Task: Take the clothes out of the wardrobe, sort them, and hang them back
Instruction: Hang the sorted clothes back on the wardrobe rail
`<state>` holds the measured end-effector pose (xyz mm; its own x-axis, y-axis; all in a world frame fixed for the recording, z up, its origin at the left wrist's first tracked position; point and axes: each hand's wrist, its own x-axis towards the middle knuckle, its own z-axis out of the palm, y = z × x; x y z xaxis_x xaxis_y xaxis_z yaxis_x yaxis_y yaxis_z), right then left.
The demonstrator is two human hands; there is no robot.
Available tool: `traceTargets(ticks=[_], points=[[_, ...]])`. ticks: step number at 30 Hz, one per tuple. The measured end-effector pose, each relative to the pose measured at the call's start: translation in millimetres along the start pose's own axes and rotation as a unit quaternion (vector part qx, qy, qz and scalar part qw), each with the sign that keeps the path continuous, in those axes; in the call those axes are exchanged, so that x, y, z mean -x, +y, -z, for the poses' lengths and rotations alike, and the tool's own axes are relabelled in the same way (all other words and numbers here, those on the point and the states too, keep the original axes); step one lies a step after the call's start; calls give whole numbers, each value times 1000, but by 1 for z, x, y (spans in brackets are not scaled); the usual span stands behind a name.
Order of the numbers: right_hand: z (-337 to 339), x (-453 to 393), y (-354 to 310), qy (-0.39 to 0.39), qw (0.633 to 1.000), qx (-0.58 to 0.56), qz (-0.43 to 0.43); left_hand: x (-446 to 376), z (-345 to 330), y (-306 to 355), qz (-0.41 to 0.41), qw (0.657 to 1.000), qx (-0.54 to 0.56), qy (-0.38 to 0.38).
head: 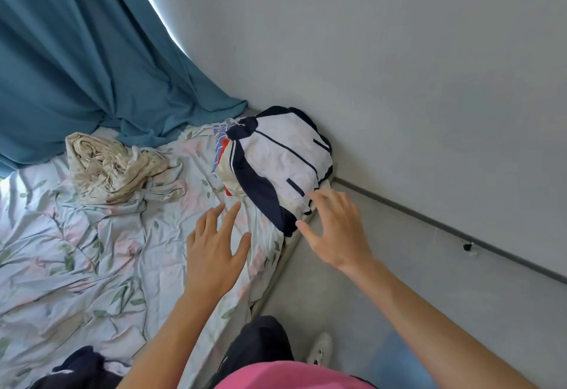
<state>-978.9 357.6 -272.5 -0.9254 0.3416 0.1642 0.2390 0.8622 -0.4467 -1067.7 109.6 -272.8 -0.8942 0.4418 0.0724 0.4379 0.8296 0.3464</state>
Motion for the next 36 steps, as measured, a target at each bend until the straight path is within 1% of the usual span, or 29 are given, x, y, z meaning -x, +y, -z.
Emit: traceTargets(ticks=[7, 13, 17, 20, 25, 29, 33, 36], points=[[-27, -144, 44, -27, 999, -2, 28, -139, -31, 10, 21, 999, 11, 23], [-40, -261, 77, -52, 997, 26, 50, -261, -60, 5, 34, 999, 8, 5], [-48, -331, 87, -74, 995, 29, 56, -325, -59, -1, 51, 998, -19, 7], [-62, -377, 96, -95, 992, 20, 79, -361, -65, -9, 75, 997, -33, 10], [-96, -462, 124, -142, 983, 15, 114, -416, -92, -17, 133, 990, -30, 16], [-132, -548, 150, -180, 969, 9, 172, -463, -121, -11, 208, 978, -27, 8], [-182, -631, 182, -244, 947, 11, 207, -511, -166, -8, 295, 955, -9, -28], [-234, -682, 216, -284, 932, 20, 224, -548, -214, -15, 338, 940, 1, -41]])
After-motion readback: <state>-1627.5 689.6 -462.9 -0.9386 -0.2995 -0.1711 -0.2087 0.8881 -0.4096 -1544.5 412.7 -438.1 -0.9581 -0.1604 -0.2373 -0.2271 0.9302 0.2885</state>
